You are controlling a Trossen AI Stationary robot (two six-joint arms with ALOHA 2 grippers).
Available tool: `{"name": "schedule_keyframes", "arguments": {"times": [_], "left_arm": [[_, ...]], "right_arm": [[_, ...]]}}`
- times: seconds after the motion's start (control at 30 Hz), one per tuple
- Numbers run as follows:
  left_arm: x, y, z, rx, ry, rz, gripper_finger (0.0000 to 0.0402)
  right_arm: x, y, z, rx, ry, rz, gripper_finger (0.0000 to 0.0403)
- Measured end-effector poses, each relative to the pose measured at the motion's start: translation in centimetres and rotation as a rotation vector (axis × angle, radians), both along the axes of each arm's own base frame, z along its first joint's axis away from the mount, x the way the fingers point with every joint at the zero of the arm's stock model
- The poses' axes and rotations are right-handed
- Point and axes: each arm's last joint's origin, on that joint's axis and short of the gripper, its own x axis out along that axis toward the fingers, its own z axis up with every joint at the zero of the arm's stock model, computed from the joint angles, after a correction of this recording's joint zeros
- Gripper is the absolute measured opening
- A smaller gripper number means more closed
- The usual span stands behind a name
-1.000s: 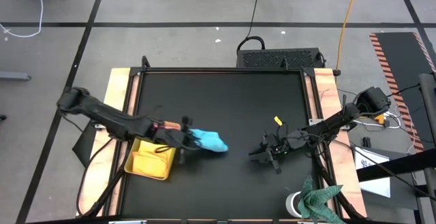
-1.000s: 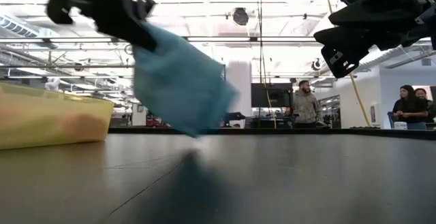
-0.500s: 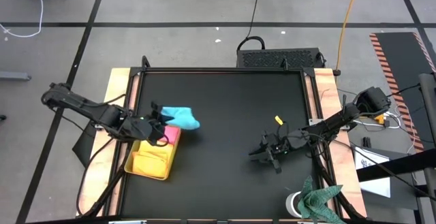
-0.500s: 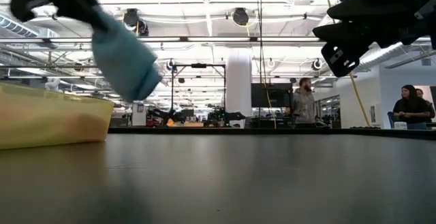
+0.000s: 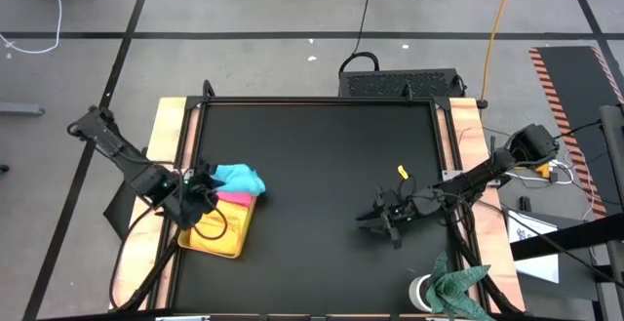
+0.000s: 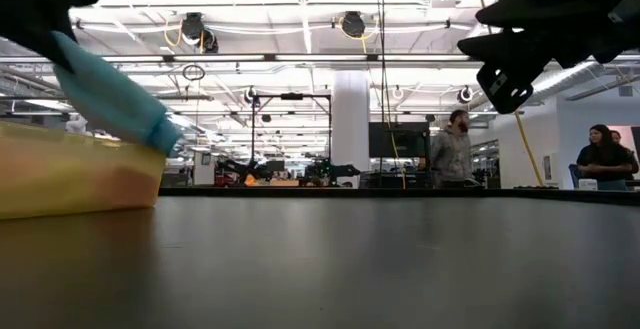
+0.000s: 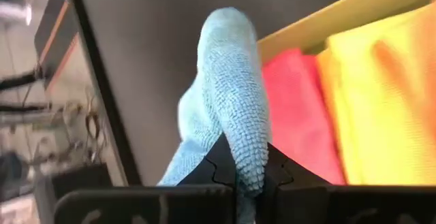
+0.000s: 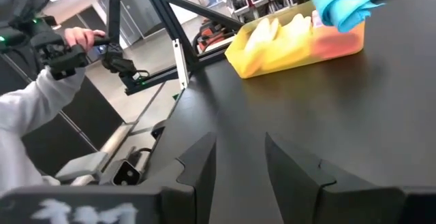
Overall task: Fold microfiber towels
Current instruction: Put the blue microfiber towel into the yellow bin
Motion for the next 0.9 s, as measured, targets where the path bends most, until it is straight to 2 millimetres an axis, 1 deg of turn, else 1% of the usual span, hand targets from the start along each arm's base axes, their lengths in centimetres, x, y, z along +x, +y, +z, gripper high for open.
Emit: {"name": "schedule_keyframes", "arguments": {"times": [0.07, 0.27, 0.43, 0.6, 0.73, 0.8, 0.9], "left_arm": [[-0.2, -0.6, -0.1, -0.01, 0.008, -0.049, 0.0015], [-0.6, -1.9, -0.6, -0.049, 0.124, -0.193, 0.0016], [-0.3, -2.8, -1.5, -0.056, 0.239, -0.261, 0.0022], [0.8, -3.5, -2.9, -0.033, 0.36, -0.259, 0.0024], [2.1, -4.1, -4.5, -0.005, 0.482, -0.237, 0.0027], [2.6, -4.3, -5.5, -0.001, 0.554, -0.229, 0.0034], [3.4, -4.4, -6.7, 0.004, 0.648, -0.206, 0.0062]], "right_arm": [[0.0, 0.1, 0.0, 0.015, 0.0, 0.002, 0.0118], [-0.2, 0.4, 0.0, 0.029, 0.001, -0.02, 0.0118], [-0.4, 0.9, 0.1, 0.027, 0.0, -0.001, 0.0118], [-0.6, 1.2, 0.1, 0.018, -0.002, 0.017, 0.0118], [-0.7, 1.5, 0.1, 0.008, -0.005, 0.032, 0.0118], [-0.8, 1.5, 0.1, 0.005, -0.005, 0.037, 0.0118], [-0.8, 1.6, 0.1, 0.003, -0.006, 0.038, 0.0118]]}}
